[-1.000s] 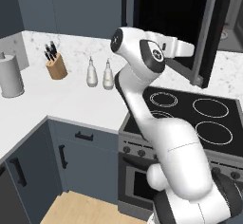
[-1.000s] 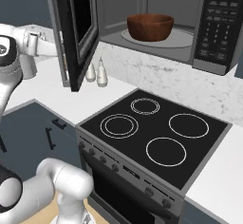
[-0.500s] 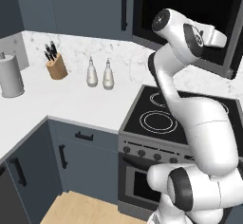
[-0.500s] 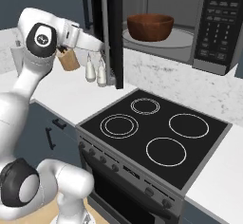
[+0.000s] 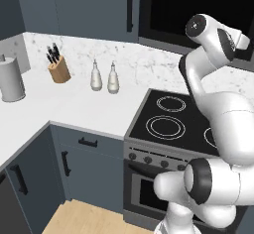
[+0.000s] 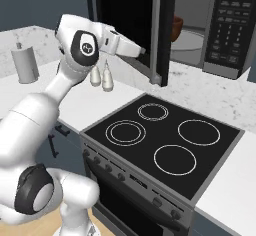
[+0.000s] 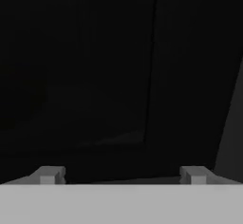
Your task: Pick the avocado from the sink and place it in the bowl. Then pick the bowl and place it in the microwave. Then close the microwave door and press the start button.
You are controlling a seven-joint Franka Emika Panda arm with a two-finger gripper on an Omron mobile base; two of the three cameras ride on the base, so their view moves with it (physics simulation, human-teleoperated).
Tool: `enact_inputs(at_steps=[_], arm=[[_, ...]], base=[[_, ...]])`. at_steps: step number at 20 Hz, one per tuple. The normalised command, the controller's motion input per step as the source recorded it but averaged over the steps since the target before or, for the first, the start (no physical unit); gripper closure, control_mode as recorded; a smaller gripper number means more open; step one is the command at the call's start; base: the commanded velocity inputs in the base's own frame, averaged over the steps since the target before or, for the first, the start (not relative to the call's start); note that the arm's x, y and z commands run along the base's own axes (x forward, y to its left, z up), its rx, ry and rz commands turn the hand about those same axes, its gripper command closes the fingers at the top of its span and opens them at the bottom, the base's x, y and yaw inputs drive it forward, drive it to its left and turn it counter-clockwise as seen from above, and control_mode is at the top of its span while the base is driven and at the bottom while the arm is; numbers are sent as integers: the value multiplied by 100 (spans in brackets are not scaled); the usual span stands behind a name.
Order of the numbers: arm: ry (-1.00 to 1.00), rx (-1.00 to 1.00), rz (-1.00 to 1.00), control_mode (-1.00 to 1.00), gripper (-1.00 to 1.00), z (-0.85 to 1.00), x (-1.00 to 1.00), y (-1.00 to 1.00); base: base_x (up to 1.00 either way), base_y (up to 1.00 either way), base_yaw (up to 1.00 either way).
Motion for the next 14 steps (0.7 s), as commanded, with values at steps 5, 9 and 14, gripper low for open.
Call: enact_inputs(at_steps=[5, 9, 14], arm=[[0, 9, 6, -100, -100, 0, 58, -38], [5, 7, 1, -100, -100, 0, 68, -31], [0, 3, 4, -100, -100, 0, 64, -38]], base=[[0, 0, 0], [0, 0, 0], [0, 0, 0]])
